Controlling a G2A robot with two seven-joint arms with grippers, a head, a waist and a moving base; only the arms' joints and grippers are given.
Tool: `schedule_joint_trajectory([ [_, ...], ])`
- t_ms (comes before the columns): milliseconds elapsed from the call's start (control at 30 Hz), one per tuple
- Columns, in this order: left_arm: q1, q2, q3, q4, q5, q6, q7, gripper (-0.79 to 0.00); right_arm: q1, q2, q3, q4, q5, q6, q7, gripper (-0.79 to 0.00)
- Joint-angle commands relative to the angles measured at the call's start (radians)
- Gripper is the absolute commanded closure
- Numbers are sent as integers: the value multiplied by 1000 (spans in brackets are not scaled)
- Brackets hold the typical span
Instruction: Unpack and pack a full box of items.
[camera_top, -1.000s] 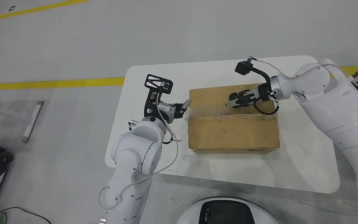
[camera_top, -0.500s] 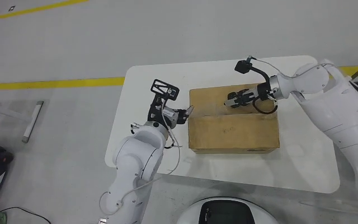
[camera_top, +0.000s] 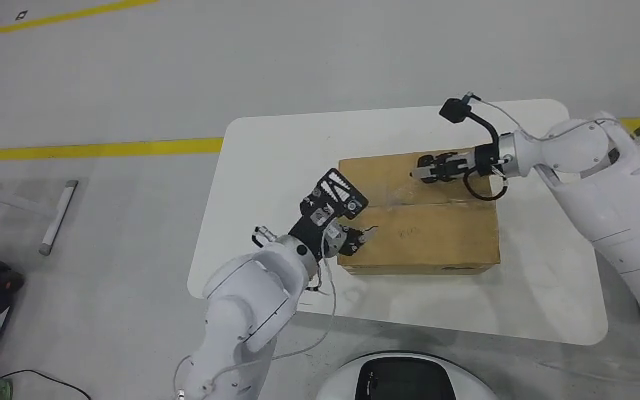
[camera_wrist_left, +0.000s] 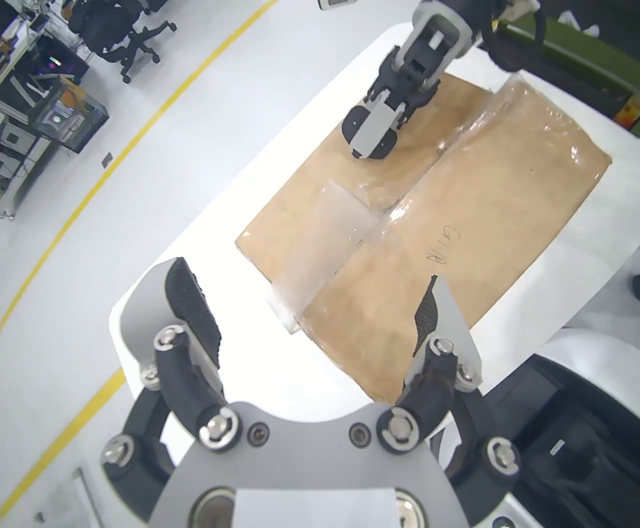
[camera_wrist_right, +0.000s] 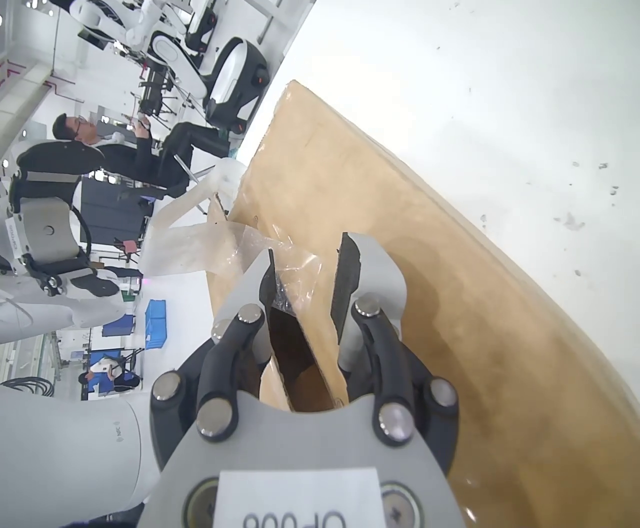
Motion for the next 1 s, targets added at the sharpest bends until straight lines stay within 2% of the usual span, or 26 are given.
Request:
schedule_joint_trajectory([
  [0, -18, -2, 29, 26, 50, 24, 15, -785, -9, 5, 12, -11, -3, 2, -9, -311],
  [133, -59, -5, 84, 79, 173, 45, 33, -785, -34, 15, 38, -42, -12, 11, -22, -299],
  [367, -82, -10, 129, 123, 186, 33, 29, -785, -69, 30, 73, -84, -23, 24, -30, -296],
  [400, -83, -11, 132, 129, 191, 35, 31, -751, -72, 32, 77, -88, -23, 26, -32, -292],
  [433, -85, -11, 134, 135, 195, 38, 35, -591, -76, 33, 80, -93, -22, 28, -33, -292],
  [467, -86, -11, 136, 141, 202, 43, 37, -468, -78, 35, 83, -99, -23, 29, -33, -289],
  [533, -88, -13, 138, 150, 209, 58, 45, -259, -83, 36, 85, -110, -15, 30, -29, -296],
  [567, -89, -13, 137, 157, 214, 67, 48, -228, -85, 37, 85, -115, -9, 31, -23, -296],
  [600, -90, -14, 139, 162, 218, 71, 52, -120, -85, 37, 85, -117, -8, 33, -16, -302],
  [667, -90, -14, 137, 174, 222, 82, 59, 0, -85, 39, 84, -121, -4, 34, -7, -302],
  [967, -84, -18, 134, 189, 230, 121, 83, 0, -86, 41, 82, -117, 35, 42, 17, -336],
])
